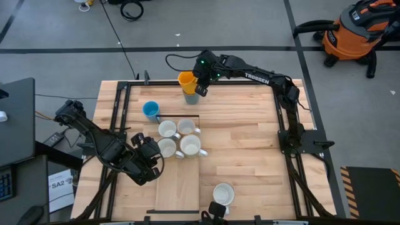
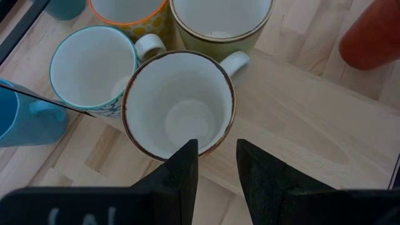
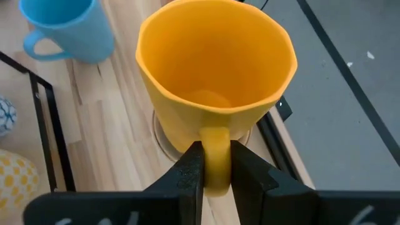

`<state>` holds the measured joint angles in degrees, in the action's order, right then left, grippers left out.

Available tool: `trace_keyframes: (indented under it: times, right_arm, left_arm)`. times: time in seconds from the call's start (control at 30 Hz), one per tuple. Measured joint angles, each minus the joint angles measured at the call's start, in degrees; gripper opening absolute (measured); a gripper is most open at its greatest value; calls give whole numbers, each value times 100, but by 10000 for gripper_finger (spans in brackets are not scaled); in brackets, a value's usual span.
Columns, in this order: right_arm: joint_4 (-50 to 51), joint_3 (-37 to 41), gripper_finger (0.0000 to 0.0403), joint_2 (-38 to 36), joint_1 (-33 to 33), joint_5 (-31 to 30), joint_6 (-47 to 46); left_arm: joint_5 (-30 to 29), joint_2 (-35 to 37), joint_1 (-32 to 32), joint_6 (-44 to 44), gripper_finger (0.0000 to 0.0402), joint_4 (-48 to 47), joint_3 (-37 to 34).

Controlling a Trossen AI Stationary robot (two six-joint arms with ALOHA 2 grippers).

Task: Place coffee mugs
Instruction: Put the yellow mug on the shelf

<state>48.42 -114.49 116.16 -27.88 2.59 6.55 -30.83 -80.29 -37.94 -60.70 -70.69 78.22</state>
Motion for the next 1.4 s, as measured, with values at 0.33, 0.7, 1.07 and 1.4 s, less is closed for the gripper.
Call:
trace_keyframes:
  times: [0.33, 0.7, 1.07, 1.4]
  right_arm:
    - [708, -863, 64, -2, 92, -2, -109]
    - [1776, -1843, 66, -17, 957, 0, -724]
    - [1990, -1960, 64, -22, 2569, -466, -1155]
    - [2001, -1960, 64, -22, 4309, -1503, -1770]
  left_arm:
    - [-1, 0, -1, -1, 117, 21, 0]
    - [-54, 0, 1, -1, 117, 21, 0]
    - [198, 0, -392, -408, 117, 23, 0]
    - [-398, 0, -1103, -1199, 117, 77, 0]
